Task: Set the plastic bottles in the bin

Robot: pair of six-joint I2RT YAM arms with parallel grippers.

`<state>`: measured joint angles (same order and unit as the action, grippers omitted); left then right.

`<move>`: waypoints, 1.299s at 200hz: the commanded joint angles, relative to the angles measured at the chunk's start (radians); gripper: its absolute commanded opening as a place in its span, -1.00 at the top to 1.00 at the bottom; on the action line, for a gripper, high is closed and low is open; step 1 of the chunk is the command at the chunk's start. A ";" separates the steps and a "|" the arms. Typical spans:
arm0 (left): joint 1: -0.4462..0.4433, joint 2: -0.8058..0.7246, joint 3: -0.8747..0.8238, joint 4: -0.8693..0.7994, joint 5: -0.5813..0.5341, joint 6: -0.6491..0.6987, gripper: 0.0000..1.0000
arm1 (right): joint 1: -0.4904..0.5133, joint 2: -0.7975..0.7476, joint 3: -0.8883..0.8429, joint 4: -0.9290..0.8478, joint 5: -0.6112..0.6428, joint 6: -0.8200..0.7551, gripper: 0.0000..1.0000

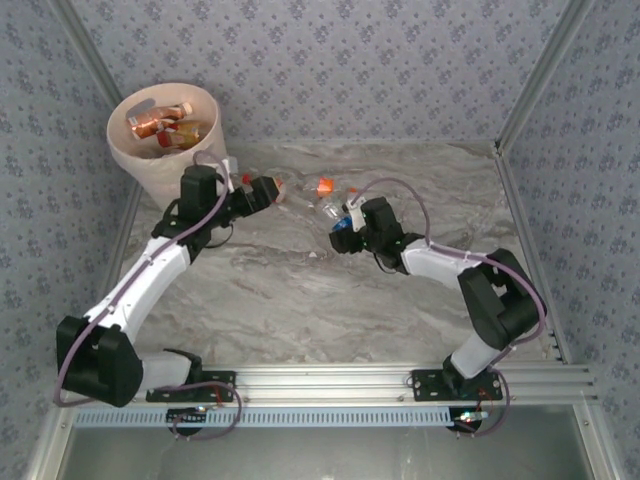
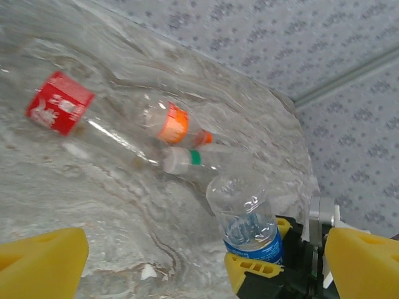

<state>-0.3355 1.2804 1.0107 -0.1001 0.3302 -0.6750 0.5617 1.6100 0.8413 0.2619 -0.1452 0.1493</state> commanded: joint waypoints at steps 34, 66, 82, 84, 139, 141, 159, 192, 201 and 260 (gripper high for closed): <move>-0.123 0.110 0.013 0.159 0.000 0.017 -0.96 | 0.018 0.054 -0.072 0.571 -0.272 0.408 -0.02; -0.194 0.153 0.034 0.174 -0.085 0.056 -0.96 | 0.036 0.113 -0.053 0.672 -0.301 0.460 -0.02; -0.193 0.173 0.042 0.189 -0.096 0.035 -0.96 | 0.044 0.119 -0.041 0.657 -0.308 0.449 -0.01; -0.193 0.176 0.043 0.192 -0.099 0.033 -0.96 | 0.045 0.119 -0.041 0.655 -0.310 0.447 -0.01; -0.189 0.276 0.105 0.188 -0.119 0.023 -0.94 | 0.093 0.108 -0.026 0.598 -0.343 0.382 -0.02; -0.189 0.278 0.106 0.188 -0.122 0.023 -0.93 | 0.094 0.108 -0.025 0.598 -0.344 0.381 -0.03; -0.188 0.295 0.123 0.185 -0.118 0.016 -0.73 | 0.104 0.098 -0.021 0.581 -0.337 0.360 -0.05; -0.188 0.292 0.105 0.199 -0.096 -0.005 -0.24 | 0.103 0.081 -0.036 0.561 -0.302 0.340 -0.08; -0.189 0.290 0.105 0.200 -0.083 -0.007 -0.20 | 0.099 0.078 -0.040 0.559 -0.301 0.338 -0.12; -0.168 0.274 0.132 0.187 -0.063 -0.020 -0.14 | 0.103 -0.015 -0.039 0.387 -0.261 0.170 -0.96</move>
<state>-0.5236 1.5696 1.1038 0.0788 0.2546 -0.6861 0.6556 1.6806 0.7898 0.7364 -0.4347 0.4580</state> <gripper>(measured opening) 0.630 0.815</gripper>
